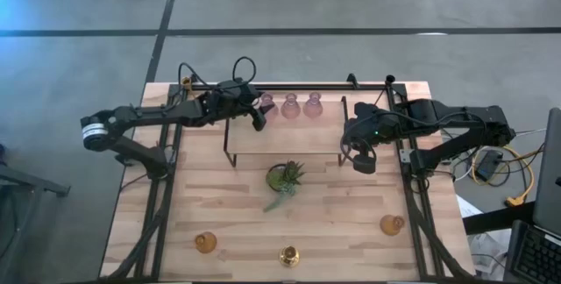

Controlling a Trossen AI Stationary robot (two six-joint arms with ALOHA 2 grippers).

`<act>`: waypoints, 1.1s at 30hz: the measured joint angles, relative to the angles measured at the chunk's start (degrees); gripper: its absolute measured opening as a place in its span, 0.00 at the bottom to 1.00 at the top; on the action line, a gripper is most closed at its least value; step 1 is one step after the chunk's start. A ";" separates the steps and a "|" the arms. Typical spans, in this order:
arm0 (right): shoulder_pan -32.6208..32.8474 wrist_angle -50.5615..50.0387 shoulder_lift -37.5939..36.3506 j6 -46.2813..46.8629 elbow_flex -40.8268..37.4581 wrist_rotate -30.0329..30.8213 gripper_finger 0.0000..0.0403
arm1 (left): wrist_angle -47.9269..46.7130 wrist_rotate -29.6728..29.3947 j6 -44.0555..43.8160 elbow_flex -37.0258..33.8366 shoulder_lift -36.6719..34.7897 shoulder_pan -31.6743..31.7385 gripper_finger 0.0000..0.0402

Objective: Pick & Place candle stick holders
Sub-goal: Put the purple glass candle holder on the shelf

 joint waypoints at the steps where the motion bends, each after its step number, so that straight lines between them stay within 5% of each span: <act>1: 0.00 -0.01 -0.01 0.00 0.02 0.00 0.02 | -0.16 0.07 -0.01 0.04 -0.32 0.00 0.63; 8: 0.00 -0.05 0.00 0.00 -0.01 -0.02 0.02 | -1.21 3.60 -0.05 2.36 -3.61 0.00 0.63; 22: 0.02 -0.13 0.00 0.00 0.00 -0.02 0.02 | -23.89 5.68 2.06 12.79 -17.30 -0.15 0.63; 27: 0.01 0.11 0.00 -0.22 -0.01 0.00 0.02 | -23.49 18.40 0.36 9.43 -18.53 -2.84 0.63; 33: 0.01 0.43 0.00 -0.09 0.00 -0.01 0.02 | -9.56 14.88 0.04 0.42 -15.07 -7.43 0.63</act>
